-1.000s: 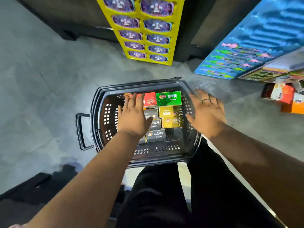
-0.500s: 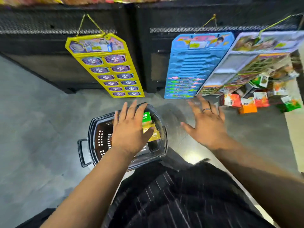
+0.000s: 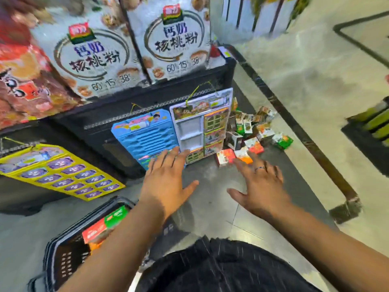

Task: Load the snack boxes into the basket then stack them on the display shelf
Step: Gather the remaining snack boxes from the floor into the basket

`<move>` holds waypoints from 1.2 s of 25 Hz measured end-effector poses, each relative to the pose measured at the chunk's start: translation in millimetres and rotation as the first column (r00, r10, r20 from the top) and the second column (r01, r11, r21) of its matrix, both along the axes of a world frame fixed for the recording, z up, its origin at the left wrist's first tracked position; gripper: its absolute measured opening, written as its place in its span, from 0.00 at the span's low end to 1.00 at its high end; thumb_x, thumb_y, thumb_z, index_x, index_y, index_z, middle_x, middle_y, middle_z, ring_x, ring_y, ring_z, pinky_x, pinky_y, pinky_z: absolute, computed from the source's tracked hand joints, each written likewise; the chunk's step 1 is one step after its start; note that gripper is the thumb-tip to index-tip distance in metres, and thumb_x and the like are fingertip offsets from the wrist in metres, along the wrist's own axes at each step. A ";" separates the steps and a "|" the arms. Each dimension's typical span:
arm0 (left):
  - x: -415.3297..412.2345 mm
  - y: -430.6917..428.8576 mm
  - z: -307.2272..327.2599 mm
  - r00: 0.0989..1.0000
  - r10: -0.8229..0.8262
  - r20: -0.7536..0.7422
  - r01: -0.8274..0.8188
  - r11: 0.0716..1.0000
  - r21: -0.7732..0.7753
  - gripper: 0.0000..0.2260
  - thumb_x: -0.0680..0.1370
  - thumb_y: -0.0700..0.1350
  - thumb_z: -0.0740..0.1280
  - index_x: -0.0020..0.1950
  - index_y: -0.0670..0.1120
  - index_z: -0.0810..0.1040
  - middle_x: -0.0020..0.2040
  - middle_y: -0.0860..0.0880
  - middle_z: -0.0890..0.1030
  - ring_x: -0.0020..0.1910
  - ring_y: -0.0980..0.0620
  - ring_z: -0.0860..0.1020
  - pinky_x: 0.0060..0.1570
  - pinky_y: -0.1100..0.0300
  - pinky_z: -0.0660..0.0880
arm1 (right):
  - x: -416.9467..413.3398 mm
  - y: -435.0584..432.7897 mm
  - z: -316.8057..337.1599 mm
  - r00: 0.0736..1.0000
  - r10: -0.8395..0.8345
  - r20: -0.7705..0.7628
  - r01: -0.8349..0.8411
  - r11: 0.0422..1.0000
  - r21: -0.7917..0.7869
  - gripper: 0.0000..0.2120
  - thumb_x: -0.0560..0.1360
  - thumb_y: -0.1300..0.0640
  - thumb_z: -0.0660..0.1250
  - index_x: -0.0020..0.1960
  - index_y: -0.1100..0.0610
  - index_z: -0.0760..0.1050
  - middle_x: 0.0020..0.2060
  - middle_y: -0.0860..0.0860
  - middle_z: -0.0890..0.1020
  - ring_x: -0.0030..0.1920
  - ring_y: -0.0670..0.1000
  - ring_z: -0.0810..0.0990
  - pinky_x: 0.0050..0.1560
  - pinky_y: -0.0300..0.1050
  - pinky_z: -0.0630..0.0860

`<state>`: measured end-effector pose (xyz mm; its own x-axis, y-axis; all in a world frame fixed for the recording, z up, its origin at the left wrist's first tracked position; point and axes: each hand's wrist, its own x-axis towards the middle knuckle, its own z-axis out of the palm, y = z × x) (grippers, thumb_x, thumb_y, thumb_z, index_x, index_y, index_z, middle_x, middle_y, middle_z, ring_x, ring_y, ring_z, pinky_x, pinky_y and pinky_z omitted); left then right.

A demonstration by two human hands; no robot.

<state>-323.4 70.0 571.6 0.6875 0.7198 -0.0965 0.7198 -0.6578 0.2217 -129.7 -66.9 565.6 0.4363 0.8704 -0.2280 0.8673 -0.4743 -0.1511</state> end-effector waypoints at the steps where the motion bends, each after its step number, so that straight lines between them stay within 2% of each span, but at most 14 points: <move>1: 21.3 -4.0 6.0 0.999 -0.035 -0.002 0.035 0.999 0.006 0.36 0.76 0.66 0.61 0.80 0.54 0.53 0.80 0.49 0.56 0.79 0.46 0.54 0.77 0.46 0.51 | 17.7 -9.5 5.9 0.999 -0.033 0.000 0.033 0.999 0.007 0.40 0.72 0.33 0.63 0.78 0.41 0.50 0.79 0.52 0.50 0.76 0.59 0.55 0.73 0.59 0.53; 4: 77.9 -17.5 18.9 0.993 -0.113 0.011 0.113 0.994 0.007 0.36 0.77 0.65 0.62 0.80 0.53 0.54 0.80 0.48 0.57 0.79 0.46 0.54 0.77 0.47 0.52 | 66.6 -37.1 18.7 0.991 -0.137 -0.005 0.137 0.990 0.032 0.40 0.72 0.32 0.62 0.78 0.41 0.48 0.78 0.53 0.52 0.76 0.59 0.56 0.73 0.59 0.54; 8: 138.5 -26.2 22.7 0.970 -0.241 -0.023 0.242 0.970 0.023 0.40 0.72 0.70 0.52 0.79 0.51 0.56 0.78 0.46 0.61 0.77 0.45 0.58 0.75 0.44 0.57 | 113.0 -61.3 25.5 0.963 -0.269 -0.025 0.270 0.962 0.034 0.41 0.72 0.32 0.63 0.78 0.42 0.49 0.79 0.53 0.52 0.76 0.60 0.56 0.73 0.59 0.56; 12: 203.2 -24.1 23.8 0.942 -0.334 -0.039 0.334 0.943 0.000 0.37 0.76 0.64 0.62 0.80 0.52 0.53 0.79 0.47 0.58 0.78 0.45 0.57 0.76 0.47 0.54 | 159.1 -72.8 31.9 0.926 -0.377 -0.032 0.377 0.926 0.007 0.41 0.73 0.33 0.63 0.78 0.43 0.48 0.79 0.53 0.51 0.77 0.59 0.55 0.74 0.58 0.56; 17: 286.2 -3.6 14.6 0.908 -0.420 -0.010 0.419 0.908 -0.012 0.37 0.75 0.64 0.65 0.79 0.50 0.58 0.78 0.45 0.62 0.76 0.44 0.60 0.74 0.45 0.59 | 226.0 -57.7 24.1 0.889 -0.456 -0.049 0.455 0.890 -0.032 0.41 0.73 0.32 0.63 0.78 0.42 0.48 0.79 0.52 0.52 0.77 0.59 0.56 0.73 0.59 0.58; 23: 397.3 52.3 -24.4 0.921 -0.388 -0.032 0.384 0.919 -0.084 0.38 0.76 0.65 0.64 0.80 0.53 0.52 0.79 0.48 0.57 0.78 0.47 0.56 0.76 0.49 0.55 | 326.4 -3.9 1.3 0.874 -0.474 -0.113 0.464 0.880 -0.103 0.40 0.74 0.34 0.64 0.78 0.43 0.49 0.79 0.51 0.53 0.76 0.58 0.58 0.73 0.57 0.59; 27: 473.0 96.5 -42.1 0.930 -0.364 -0.055 0.350 0.921 -0.174 0.38 0.76 0.64 0.64 0.80 0.52 0.52 0.80 0.48 0.56 0.78 0.47 0.55 0.76 0.52 0.55 | 402.7 37.2 -19.9 0.835 -0.514 -0.197 0.495 0.858 -0.139 0.38 0.74 0.36 0.65 0.78 0.44 0.52 0.77 0.52 0.58 0.73 0.56 0.65 0.67 0.53 0.68; 30: 521.9 127.3 -51.6 0.921 -0.384 -0.062 0.370 0.915 -0.163 0.38 0.75 0.62 0.67 0.80 0.50 0.55 0.79 0.47 0.59 0.77 0.46 0.58 0.75 0.53 0.56 | 452.1 68.4 -38.3 0.825 -0.519 -0.224 0.495 0.854 -0.157 0.37 0.74 0.37 0.65 0.77 0.45 0.55 0.75 0.52 0.62 0.70 0.57 0.67 0.64 0.52 0.71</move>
